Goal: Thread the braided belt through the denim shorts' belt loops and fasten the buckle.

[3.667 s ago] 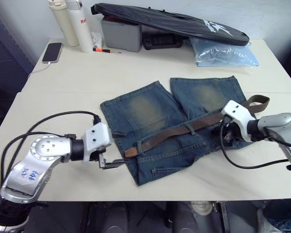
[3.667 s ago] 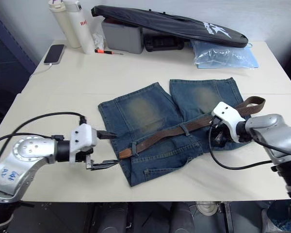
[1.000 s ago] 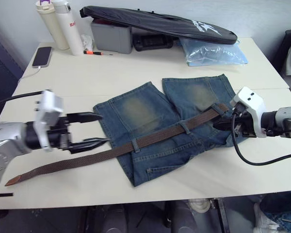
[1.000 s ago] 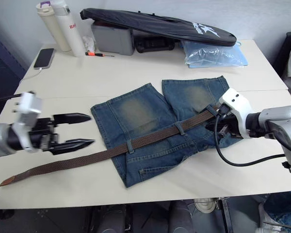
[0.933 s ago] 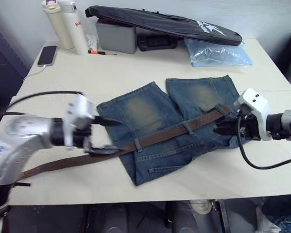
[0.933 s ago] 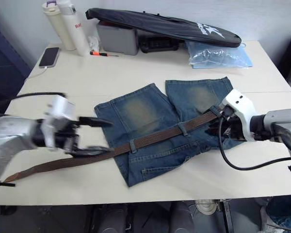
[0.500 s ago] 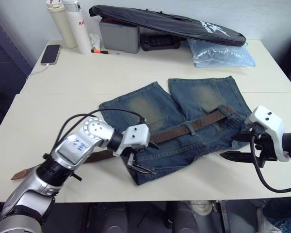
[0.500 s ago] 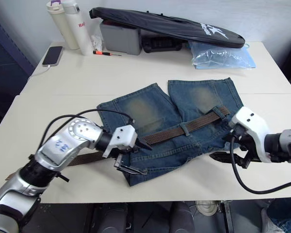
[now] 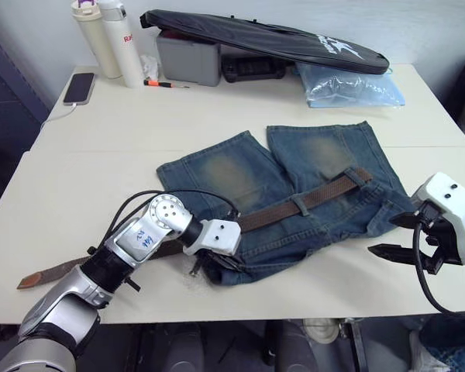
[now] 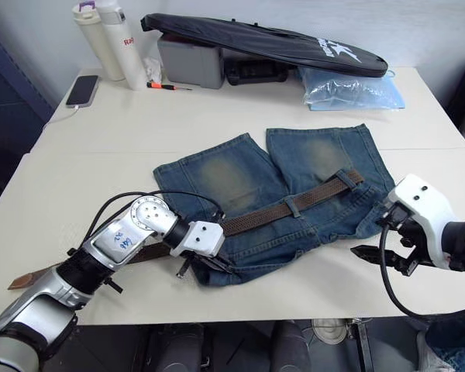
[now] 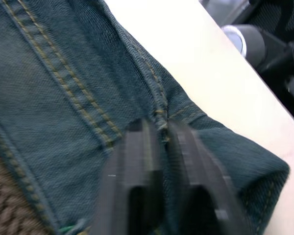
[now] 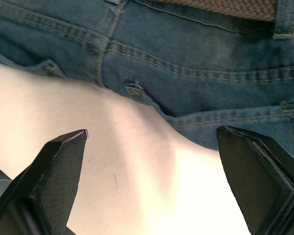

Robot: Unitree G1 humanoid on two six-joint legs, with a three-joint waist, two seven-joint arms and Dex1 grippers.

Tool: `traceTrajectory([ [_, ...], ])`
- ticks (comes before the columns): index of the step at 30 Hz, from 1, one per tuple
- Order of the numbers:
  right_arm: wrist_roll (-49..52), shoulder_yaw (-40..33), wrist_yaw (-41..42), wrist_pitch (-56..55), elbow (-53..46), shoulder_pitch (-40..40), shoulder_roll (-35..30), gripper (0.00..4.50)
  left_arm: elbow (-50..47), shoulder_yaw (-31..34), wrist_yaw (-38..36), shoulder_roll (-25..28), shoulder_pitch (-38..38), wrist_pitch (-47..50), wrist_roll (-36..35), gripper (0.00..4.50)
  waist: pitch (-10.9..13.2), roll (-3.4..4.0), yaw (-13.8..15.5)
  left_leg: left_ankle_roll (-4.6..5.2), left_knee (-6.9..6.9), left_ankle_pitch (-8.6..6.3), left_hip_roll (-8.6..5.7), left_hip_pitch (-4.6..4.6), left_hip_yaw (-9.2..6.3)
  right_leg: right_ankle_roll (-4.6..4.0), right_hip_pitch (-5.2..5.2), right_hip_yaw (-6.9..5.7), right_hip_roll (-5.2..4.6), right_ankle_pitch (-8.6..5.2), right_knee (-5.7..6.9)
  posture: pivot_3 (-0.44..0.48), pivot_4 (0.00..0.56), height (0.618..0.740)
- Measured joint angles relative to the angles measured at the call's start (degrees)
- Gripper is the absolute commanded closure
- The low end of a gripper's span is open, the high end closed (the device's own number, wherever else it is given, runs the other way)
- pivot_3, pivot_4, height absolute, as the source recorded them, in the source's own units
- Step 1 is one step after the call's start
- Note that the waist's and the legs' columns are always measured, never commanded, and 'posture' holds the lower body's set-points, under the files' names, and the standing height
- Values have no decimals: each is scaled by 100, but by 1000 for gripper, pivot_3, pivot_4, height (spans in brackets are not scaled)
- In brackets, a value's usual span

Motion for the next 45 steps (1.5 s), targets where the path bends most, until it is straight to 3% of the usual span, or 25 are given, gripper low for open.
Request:
traceTrajectory([
  [10,19,533,-140,-453,146,-331,1,0,1484,874,-1255,721,-71,-1800,-40,4487,0,1,-36,0,-2,1,4,10,4,-8,-1,2,1,-4,11,0,150,739],
  [17,23,1242,-131,-740,460,-877,1,0,2235,1148,-1292,769,-180,-2702,-10,4487,0,1,-25,0,-1,1,4,7,5,-7,-1,3,0,-4,25,0,150,739],
  [18,28,1313,-122,-767,519,-956,1,0,2229,1201,-1292,769,-176,-2628,-28,4079,0,1,-24,0,-1,1,4,5,5,-7,-2,2,0,-4,25,0,150,739],
  [21,67,1462,-93,-823,656,-1121,9,0,2042,1352,-1295,1000,7,-2013,-258,2891,1,1,-57,0,-2,1,4,-1,4,-7,-9,2,1,-4,25,0,150,739],
  [25,97,1591,-42,-861,1034,-1410,85,0,1467,1909,-1296,1726,520,-744,-834,1254,6,-2,-129,0,-5,0,4,-8,5,-6,-13,2,0,-4,22,0,150,739],
  [28,90,1746,-181,-891,1511,-2015,389,0,777,2673,-1194,2071,894,654,-1652,73,8,-2,-144,1,-5,0,5,-6,4,-6,-12,2,0,-4,24,0,150,739],
  [32,-247,2028,-817,-1001,2463,-2878,1103,0,279,3383,270,1741,862,2019,-1874,29,8,-2,-97,1,-2,1,3,-6,4,-3,-6,1,-1,-2,24,0,150,739],
  [36,-471,2213,-1167,-1032,3097,-3222,1443,0,-100,3373,1362,1299,827,3248,-1855,29,8,-2,-103,1,-7,3,1,-11,6,2,-10,1,-1,0,17,0,150,739],
  [37,-538,2291,-1195,-1044,3283,-3316,1528,0,-229,3382,1892,947,786,3951,-1933,29,9,-2,-107,1,-7,3,2,-12,6,3,-11,0,0,1,17,0,150,739],
  [41,-660,2433,-1204,-1143,3505,-3426,1617,0,-297,3431,2620,431,519,5349,-2204,29,10,-5,-128,-1,-7,4,2,-11,7,4,-10,0,1,1,17,0,150,739],
  [45,-773,2531,-1195,-1236,3661,-3450,1644,0,-320,3428,2840,479,469,5935,-2222,29,10,-5,-153,-2,-13,4,2,-7,8,4,-11,0,1,1,16,0,150,739],
])
